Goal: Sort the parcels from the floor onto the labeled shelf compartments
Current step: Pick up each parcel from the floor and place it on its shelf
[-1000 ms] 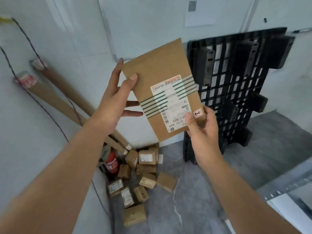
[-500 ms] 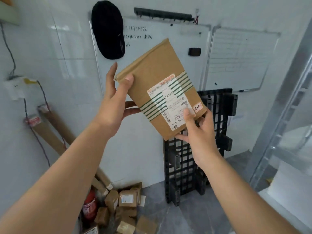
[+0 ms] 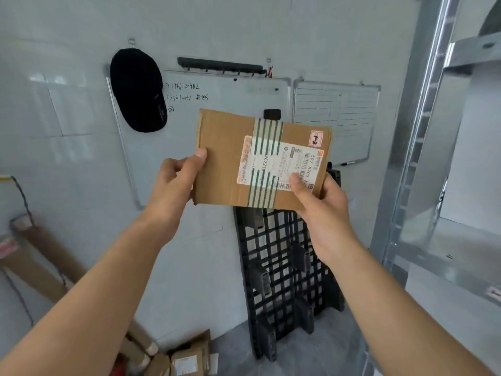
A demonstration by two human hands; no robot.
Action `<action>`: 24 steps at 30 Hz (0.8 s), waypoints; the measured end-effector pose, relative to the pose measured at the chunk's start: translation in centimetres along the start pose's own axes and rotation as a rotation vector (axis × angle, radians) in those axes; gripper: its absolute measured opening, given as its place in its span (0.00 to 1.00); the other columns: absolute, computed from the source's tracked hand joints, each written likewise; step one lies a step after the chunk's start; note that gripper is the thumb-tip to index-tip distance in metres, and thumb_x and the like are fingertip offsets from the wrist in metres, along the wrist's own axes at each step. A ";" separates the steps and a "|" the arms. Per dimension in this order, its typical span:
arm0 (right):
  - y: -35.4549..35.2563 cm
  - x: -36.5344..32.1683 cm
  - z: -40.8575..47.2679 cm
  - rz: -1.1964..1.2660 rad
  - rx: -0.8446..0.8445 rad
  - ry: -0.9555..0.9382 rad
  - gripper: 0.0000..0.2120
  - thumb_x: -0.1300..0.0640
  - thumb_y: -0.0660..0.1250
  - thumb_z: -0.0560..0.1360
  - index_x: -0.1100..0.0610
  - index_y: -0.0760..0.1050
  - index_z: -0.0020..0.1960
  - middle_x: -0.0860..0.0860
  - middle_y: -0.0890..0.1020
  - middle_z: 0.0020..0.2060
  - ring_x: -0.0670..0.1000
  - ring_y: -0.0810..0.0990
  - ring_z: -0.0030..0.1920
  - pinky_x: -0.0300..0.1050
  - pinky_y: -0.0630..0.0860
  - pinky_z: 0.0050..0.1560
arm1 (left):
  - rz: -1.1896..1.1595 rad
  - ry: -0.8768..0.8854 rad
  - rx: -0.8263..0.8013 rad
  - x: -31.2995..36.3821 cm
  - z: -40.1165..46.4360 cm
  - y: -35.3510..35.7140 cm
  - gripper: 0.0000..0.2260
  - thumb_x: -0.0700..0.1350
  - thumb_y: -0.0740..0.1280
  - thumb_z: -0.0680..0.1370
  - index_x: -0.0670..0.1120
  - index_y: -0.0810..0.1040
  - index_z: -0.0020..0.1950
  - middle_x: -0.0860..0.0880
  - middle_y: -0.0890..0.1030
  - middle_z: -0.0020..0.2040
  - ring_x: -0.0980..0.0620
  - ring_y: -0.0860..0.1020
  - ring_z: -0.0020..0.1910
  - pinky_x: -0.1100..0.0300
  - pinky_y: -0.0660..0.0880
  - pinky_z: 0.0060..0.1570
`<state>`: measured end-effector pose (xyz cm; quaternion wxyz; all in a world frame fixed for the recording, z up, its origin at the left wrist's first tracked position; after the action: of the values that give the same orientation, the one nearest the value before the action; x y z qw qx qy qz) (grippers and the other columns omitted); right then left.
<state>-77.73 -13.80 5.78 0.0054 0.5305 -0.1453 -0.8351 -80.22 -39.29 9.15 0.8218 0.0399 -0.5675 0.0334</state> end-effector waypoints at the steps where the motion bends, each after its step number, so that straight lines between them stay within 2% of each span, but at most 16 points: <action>1: -0.2 -0.1 0.1 -0.005 0.004 -0.019 0.20 0.52 0.76 0.75 0.48 0.78 0.66 0.44 0.86 0.58 0.45 0.85 0.60 0.50 0.79 0.64 | 0.015 0.013 -0.009 -0.1 0.2 -0.1 0.38 0.73 0.71 0.63 0.49 0.72 0.62 0.54 0.79 0.59 0.53 0.80 0.60 0.39 0.74 0.69; 2: -0.4 -0.3 0.2 -0.010 0.003 -0.036 0.21 0.54 0.76 0.75 0.48 0.78 0.67 0.44 0.87 0.57 0.44 0.85 0.59 0.45 0.80 0.61 | 0.023 0.028 -0.039 -0.2 0.4 -0.2 0.38 0.72 0.73 0.64 0.52 0.71 0.67 0.53 0.80 0.59 0.52 0.80 0.61 0.39 0.74 0.70; 4: -0.7 -0.7 0.3 -0.030 -0.010 -0.066 0.25 0.58 0.76 0.75 0.49 0.76 0.70 0.43 0.87 0.57 0.41 0.85 0.57 0.35 0.80 0.53 | 0.035 0.064 -0.146 -0.5 0.6 0.0 0.40 0.71 0.74 0.67 0.69 0.62 0.76 0.58 0.83 0.61 0.53 0.80 0.65 0.42 0.73 0.71; 6: -1.0 -1.2 0.5 -0.053 -0.031 -0.094 0.27 0.60 0.76 0.75 0.50 0.74 0.72 0.44 0.87 0.57 0.42 0.84 0.59 0.33 0.80 0.52 | 0.038 0.084 -0.237 -0.7 0.4 0.3 0.39 0.71 0.73 0.70 0.78 0.56 0.75 0.63 0.82 0.62 0.56 0.79 0.67 0.44 0.72 0.72; 8: -1.5 -1.6 0.7 -0.060 -0.028 -0.118 0.30 0.62 0.76 0.75 0.49 0.73 0.74 0.44 0.86 0.58 0.43 0.84 0.59 0.36 0.81 0.54 | 0.005 0.092 -0.249 -0.9 0.2 0.5 0.37 0.69 0.75 0.70 0.77 0.61 0.75 0.59 0.80 0.66 0.53 0.80 0.66 0.43 0.75 0.69; 11: -2.4 -2.1 0.9 -0.015 0.045 -0.151 0.34 0.63 0.78 0.73 0.49 0.71 0.75 0.45 0.86 0.59 0.44 0.84 0.59 0.38 0.82 0.54 | -0.056 0.069 -0.226 -1.5 -0.2 0.9 0.34 0.63 0.78 0.66 0.66 0.70 0.70 0.48 0.78 0.67 0.47 0.84 0.60 0.44 0.82 0.58; 13: -2.8 -2.4 0.9 0.036 0.111 -0.159 0.41 0.61 0.81 0.70 0.48 0.67 0.78 0.45 0.84 0.61 0.43 0.84 0.60 0.41 0.82 0.57 | -0.061 0.041 -0.240 -2.2 -0.7 1.6 0.32 0.61 0.78 0.65 0.60 0.71 0.66 0.47 0.77 0.68 0.48 0.84 0.58 0.48 0.83 0.54; 15: -3.1 -2.5 0.9 0.057 0.156 -0.157 0.45 0.57 0.83 0.67 0.47 0.64 0.78 0.44 0.82 0.62 0.43 0.83 0.61 0.43 0.82 0.59 | -0.057 0.017 -0.266 -2.8 -1.2 2.6 0.30 0.60 0.78 0.65 0.59 0.70 0.63 0.48 0.76 0.68 0.49 0.82 0.60 0.50 0.84 0.53; 17: -3.1 -2.5 0.7 0.027 0.119 -0.147 0.38 0.52 0.81 0.69 0.49 0.67 0.74 0.44 0.83 0.61 0.43 0.84 0.59 0.47 0.82 0.60 | -0.078 0.011 -0.298 -3.2 -1.7 3.7 0.30 0.59 0.77 0.66 0.63 0.70 0.65 0.46 0.76 0.67 0.48 0.82 0.60 0.49 0.83 0.53; 20: -2.7 -1.7 -0.2 -0.068 -0.058 -0.095 0.24 0.44 0.72 0.79 0.41 0.70 0.72 0.41 0.83 0.64 0.44 0.82 0.64 0.59 0.77 0.67 | -0.170 -0.002 -0.372 -2.9 -2.6 5.9 0.28 0.56 0.76 0.71 0.66 0.70 0.70 0.43 0.75 0.67 0.46 0.81 0.62 0.45 0.83 0.56; 24: -4.0 -1.4 -0.8 -0.066 -0.083 -0.065 0.17 0.44 0.64 0.84 0.33 0.71 0.72 0.37 0.81 0.65 0.42 0.79 0.66 0.62 0.73 0.71 | -0.157 -0.040 -0.388 -2.7 -3.1 7.9 0.24 0.56 0.72 0.75 0.62 0.73 0.70 0.48 0.76 0.68 0.49 0.80 0.65 0.45 0.82 0.58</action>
<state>-75.80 -9.95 5.75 -0.0049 0.5071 -0.0931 -0.8568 -79.10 -31.09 5.79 0.8028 -0.0743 -0.5745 -0.1413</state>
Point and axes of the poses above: each hand's wrist, its own z-axis towards the middle knuckle, its own y-axis out of the palm, x = y × z, the point moved 4 cm from there along z, towards the middle knuckle
